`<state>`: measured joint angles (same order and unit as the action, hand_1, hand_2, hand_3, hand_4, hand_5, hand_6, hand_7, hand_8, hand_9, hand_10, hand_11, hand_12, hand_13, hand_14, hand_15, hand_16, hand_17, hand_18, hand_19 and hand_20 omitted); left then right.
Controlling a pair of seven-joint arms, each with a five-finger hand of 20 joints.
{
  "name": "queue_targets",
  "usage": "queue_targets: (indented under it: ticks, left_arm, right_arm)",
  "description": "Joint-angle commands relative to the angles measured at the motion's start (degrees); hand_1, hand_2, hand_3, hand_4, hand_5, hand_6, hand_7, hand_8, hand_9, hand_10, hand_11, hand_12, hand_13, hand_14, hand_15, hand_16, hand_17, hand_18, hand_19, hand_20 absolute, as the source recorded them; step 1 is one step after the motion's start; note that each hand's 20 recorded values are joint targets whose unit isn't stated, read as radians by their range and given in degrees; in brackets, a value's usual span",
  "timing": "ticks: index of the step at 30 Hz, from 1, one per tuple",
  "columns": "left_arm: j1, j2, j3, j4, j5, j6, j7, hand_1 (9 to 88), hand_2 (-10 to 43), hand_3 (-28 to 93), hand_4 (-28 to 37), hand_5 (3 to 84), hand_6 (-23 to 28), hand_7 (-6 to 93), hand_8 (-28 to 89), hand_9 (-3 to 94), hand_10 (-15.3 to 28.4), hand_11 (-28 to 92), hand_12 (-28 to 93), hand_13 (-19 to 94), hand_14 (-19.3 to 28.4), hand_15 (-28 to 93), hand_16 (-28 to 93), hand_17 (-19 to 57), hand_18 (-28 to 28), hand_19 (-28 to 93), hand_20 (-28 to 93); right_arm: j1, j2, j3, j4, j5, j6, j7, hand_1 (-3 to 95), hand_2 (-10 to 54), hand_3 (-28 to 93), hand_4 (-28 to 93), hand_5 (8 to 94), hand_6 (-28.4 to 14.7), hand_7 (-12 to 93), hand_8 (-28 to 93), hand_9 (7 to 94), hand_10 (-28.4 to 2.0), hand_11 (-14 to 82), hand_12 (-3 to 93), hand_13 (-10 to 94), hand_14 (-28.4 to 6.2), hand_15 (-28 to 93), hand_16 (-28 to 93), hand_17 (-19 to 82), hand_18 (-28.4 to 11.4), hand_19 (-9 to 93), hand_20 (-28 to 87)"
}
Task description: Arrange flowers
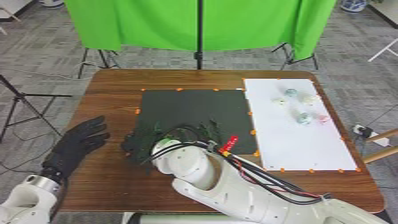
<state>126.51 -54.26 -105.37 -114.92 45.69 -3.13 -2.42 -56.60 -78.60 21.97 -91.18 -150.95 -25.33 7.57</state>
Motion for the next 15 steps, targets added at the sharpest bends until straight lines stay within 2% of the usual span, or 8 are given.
queue_targets:
  ticks: [1,6,11,15]
  left_arm:
    - [0.65,-0.67,0.09,0.50,0.11,-0.84,-0.51,25.7,1.1,71,-28.3,29.6,3.9,20.2,-11,26.1,11.6,21,15,21,15.1,38,-4,-9.0,22.2,53,-1]
    - [1.15,-0.94,-0.04,0.35,0.04,-0.41,-0.14,25.7,1.1,71,-28.3,29.5,3.9,20.1,-11,26.1,11.6,21,15,21,15.2,38,-4,-9.0,22.2,53,-1]
    - [1.05,-1.08,0.00,0.53,0.05,-0.50,-0.07,25.7,1.1,71,-28.3,29.5,4.0,20.0,-11,26.1,11.6,21,15,21,15.2,38,-4,-9.1,22.2,53,-1]
    - [1.74,-1.42,-0.44,0.27,0.06,-0.62,0.02,25.8,1.1,71,-28.3,29.5,4.0,20.0,-11,26.1,11.6,21,15,21,15.2,38,-4,-9.1,22.2,53,-1]
  right_arm:
    - [0.48,0.89,0.80,0.45,1.49,0.17,2.09,12.4,33.2,91,-16,47.6,-4.5,14,-14,39.9,-7.4,12.6,13.0,33,-11.9,76,10,15,-18.9,81,51]
    - [0.18,1.31,0.91,0.06,0.94,0.97,1.33,12.2,33.1,91,-16,48.4,-4.7,14,-13,40.6,-7.7,12.5,12.5,33,-12.0,76,10,15,-18.8,81,51]
    - [-0.14,1.38,1.27,0.16,1.20,0.54,1.33,12.4,32.9,91,-16,49.5,-4.6,14,-14,41.5,-8.0,12.4,12.5,34,-12.0,76,11,15,-18.9,81,50]
    - [-1.00,1.97,2.36,-0.59,2.20,1.18,-0.53,12.4,32.6,91,-17,50.2,-4.8,14,-14,42.4,-8.6,12.6,12.6,34,-12.0,76,11,15,-18.7,81,50]
